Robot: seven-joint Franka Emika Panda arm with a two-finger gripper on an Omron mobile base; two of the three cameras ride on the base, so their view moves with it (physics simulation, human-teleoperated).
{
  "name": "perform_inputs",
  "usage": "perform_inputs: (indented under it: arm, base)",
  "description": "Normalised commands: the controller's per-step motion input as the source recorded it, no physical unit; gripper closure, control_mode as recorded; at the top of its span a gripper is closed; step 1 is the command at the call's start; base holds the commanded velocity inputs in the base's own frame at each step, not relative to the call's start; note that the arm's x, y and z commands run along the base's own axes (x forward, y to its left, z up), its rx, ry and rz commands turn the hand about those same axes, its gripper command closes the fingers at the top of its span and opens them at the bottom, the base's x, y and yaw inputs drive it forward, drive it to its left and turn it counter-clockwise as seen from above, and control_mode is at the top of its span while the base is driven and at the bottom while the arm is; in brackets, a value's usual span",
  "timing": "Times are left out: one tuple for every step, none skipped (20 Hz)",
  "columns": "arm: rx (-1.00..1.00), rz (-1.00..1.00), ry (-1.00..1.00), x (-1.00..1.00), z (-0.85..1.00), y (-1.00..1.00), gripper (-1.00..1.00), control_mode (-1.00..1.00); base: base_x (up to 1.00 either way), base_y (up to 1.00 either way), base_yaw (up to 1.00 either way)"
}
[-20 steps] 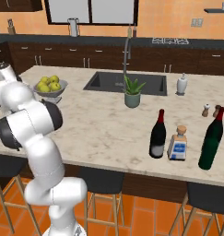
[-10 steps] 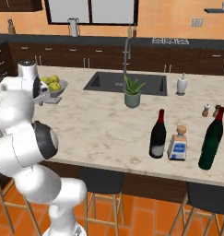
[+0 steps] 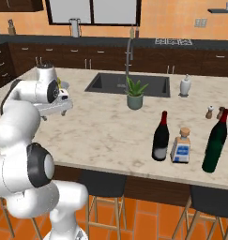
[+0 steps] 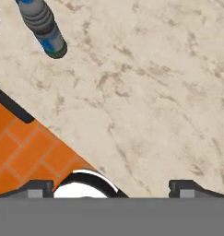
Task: Move the plastic bottles in the middle to the plastics group, and the glass bottles in the middle to the glass group.
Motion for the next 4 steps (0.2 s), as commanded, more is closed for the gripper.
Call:
perform_inputs:
  arm:
    - [0.0,-0.23,0.24,-0.04,0.16,-1.0,-1.0,-1.0]
    - [0.0,-0.23,0.13,-0.26,0.19,-1.0,-1.0,-1.0]
    - [0.0,-0.22,0.04,-0.37,0.09,-1.0,-1.0,-1.0]
    - [0.17,0.0,-0.18,-0.92,0.0,-0.54,-1.0,-1.0]
  base:
    - [0.0,0.0,0.0]
    - [0.0,0.0,0.0]
    - [0.0,0.0,0.0]
    - [0.0,0.0,0.0]
